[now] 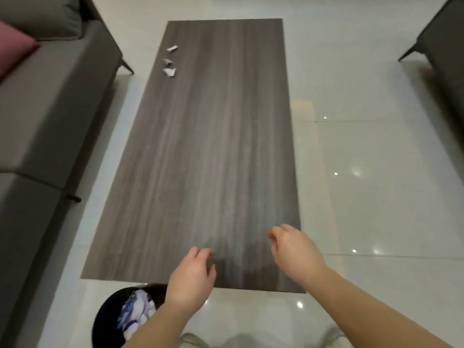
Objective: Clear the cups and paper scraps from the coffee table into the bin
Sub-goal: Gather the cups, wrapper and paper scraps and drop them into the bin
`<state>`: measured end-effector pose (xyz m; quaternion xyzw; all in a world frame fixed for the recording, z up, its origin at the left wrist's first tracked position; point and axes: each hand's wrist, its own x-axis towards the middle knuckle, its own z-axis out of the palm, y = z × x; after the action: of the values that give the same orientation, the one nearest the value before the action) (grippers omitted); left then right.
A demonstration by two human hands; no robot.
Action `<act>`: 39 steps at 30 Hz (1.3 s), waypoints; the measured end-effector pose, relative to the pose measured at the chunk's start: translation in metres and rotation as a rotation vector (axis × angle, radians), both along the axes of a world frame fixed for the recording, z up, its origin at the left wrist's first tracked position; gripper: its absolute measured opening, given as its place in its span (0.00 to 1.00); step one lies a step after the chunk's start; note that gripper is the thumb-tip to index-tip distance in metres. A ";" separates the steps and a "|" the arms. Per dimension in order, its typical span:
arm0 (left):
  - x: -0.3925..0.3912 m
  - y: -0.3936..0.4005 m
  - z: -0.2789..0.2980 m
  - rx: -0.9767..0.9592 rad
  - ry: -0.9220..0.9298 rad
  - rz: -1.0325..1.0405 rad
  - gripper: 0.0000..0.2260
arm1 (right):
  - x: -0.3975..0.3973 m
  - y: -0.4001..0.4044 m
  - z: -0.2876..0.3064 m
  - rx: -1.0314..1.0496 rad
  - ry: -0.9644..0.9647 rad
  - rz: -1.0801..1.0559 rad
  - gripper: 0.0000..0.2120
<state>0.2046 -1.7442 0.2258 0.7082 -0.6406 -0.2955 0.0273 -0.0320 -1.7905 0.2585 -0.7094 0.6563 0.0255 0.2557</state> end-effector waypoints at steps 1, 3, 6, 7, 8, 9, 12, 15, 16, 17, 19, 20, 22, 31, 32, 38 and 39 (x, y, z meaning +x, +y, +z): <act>-0.024 -0.004 0.001 0.002 0.008 -0.011 0.11 | -0.023 -0.003 0.002 -0.004 0.004 -0.003 0.12; -0.071 -0.010 0.003 0.010 0.031 -0.032 0.11 | -0.066 -0.008 0.006 -0.004 -0.002 -0.022 0.12; -0.138 -0.021 0.008 -0.001 0.034 -0.055 0.11 | -0.124 -0.014 0.010 0.003 -0.012 -0.026 0.13; -0.157 -0.025 0.009 -0.005 0.037 -0.062 0.11 | -0.142 -0.016 0.011 0.007 -0.015 -0.015 0.14; -0.176 -0.030 0.009 -0.005 0.043 -0.074 0.11 | -0.160 -0.017 0.012 0.014 -0.018 -0.005 0.15; -0.196 -0.035 0.009 -0.001 0.053 -0.090 0.12 | -0.179 -0.018 0.014 0.026 -0.022 -0.002 0.16; -0.249 -0.050 0.012 0.011 0.085 -0.137 0.13 | -0.232 -0.025 0.013 0.042 -0.021 -0.019 0.16; -0.290 -0.063 0.009 0.044 0.100 -0.177 0.14 | -0.271 -0.034 0.010 0.048 -0.004 -0.058 0.15; -0.299 -0.068 0.007 0.063 0.090 -0.212 0.15 | -0.281 -0.038 0.007 0.061 -0.004 -0.068 0.15; -0.306 -0.073 0.005 0.073 0.068 -0.266 0.15 | -0.289 -0.043 0.005 0.076 -0.005 -0.073 0.15; -0.316 -0.086 0.000 0.069 0.020 -0.368 0.16 | -0.303 -0.057 0.001 0.093 -0.009 -0.075 0.14; -0.319 -0.094 -0.003 0.061 0.011 -0.384 0.16 | -0.308 -0.066 -0.001 0.093 -0.011 -0.075 0.14; -0.323 -0.111 -0.006 0.058 0.011 -0.349 0.17 | -0.314 -0.089 -0.004 0.072 -0.016 -0.068 0.14; -0.330 -0.222 -0.023 0.115 0.082 -0.142 0.17 | -0.301 -0.234 -0.020 0.103 -0.018 0.068 0.14; -0.330 -0.236 -0.022 0.123 0.091 -0.118 0.17 | -0.299 -0.249 -0.021 0.102 -0.017 0.072 0.13; -0.330 -0.318 -0.010 0.115 0.113 -0.046 0.16 | -0.294 -0.328 -0.013 0.098 0.014 0.137 0.13; -0.330 -0.329 -0.008 0.107 0.109 -0.040 0.16 | -0.294 -0.340 -0.011 0.093 0.021 0.153 0.14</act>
<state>-0.1253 -2.0735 0.2178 0.6785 -0.6354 -0.3682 0.0183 -0.3262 -2.1309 0.2479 -0.7443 0.6011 0.0830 0.2789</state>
